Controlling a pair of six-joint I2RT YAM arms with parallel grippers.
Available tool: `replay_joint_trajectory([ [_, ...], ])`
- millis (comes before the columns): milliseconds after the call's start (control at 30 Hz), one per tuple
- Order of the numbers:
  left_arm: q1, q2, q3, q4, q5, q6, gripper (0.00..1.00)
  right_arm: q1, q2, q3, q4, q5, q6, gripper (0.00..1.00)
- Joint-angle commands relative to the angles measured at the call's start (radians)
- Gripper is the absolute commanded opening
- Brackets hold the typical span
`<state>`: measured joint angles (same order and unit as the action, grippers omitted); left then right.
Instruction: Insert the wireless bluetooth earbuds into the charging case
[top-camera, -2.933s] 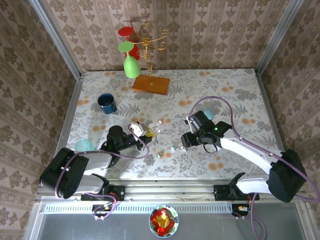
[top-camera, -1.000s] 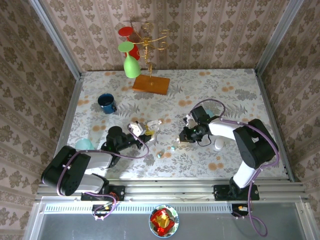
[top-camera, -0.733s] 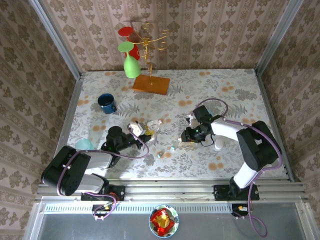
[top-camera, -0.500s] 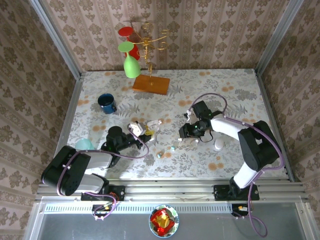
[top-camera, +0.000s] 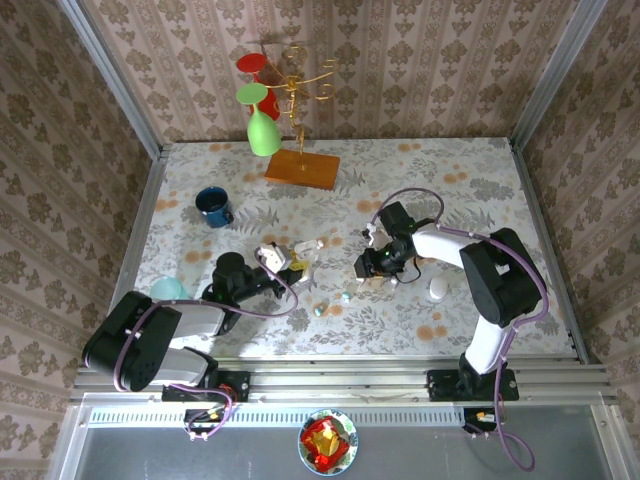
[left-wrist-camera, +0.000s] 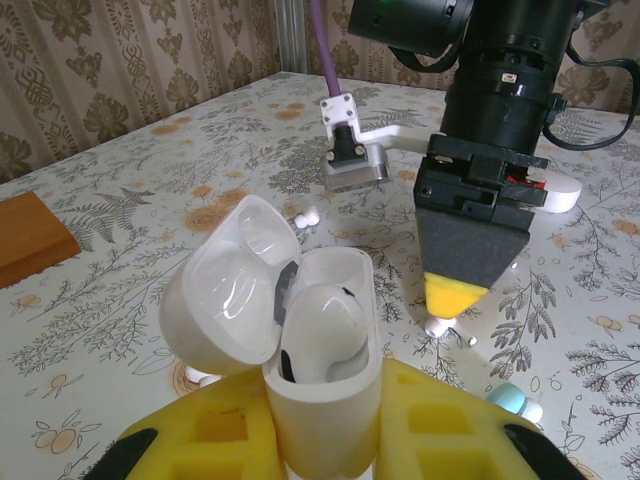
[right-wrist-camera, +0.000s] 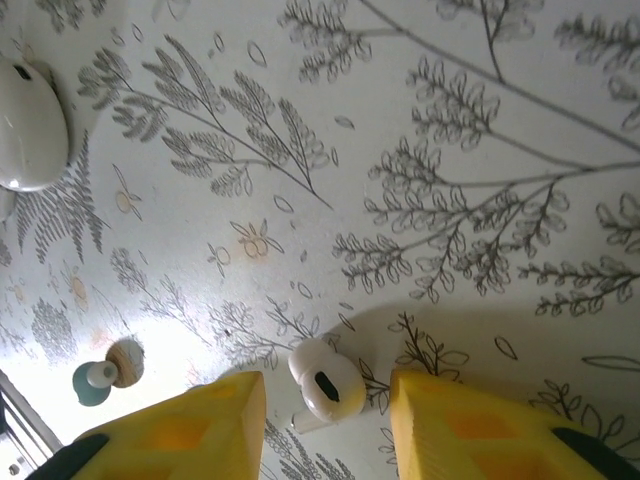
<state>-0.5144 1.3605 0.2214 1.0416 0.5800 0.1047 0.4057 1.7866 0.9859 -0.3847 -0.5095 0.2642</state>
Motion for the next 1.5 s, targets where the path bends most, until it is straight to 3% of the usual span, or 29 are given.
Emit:
replay_joint_trajectory([
  [0, 0.01, 0.005, -0.006, 0.038, 0.027, -0.003, 0.0, 0.001, 0.013, -0.014, -0.002, -0.032, -0.005, 0.37],
  [733, 0.01, 0.007, -0.001, 0.032, 0.035, -0.004, 0.0, 0.017, 0.008, -0.022, 0.015, 0.034, -0.024, 0.22],
  [1167, 0.01, 0.032, 0.007, 0.032, 0.046, -0.004, 0.0, 0.049, -0.285, -0.172, 0.278, 0.215, -0.046, 0.2],
  [1333, 0.01, 0.063, 0.009, 0.068, 0.057, -0.019, 0.0, 0.118, -0.399, -0.211, 0.387, 0.267, -0.085, 0.2],
  [1467, 0.01, 0.069, 0.024, 0.055, 0.128, -0.029, 0.0, 0.162, -0.474, -0.201, 0.395, 0.269, -0.158, 0.2],
])
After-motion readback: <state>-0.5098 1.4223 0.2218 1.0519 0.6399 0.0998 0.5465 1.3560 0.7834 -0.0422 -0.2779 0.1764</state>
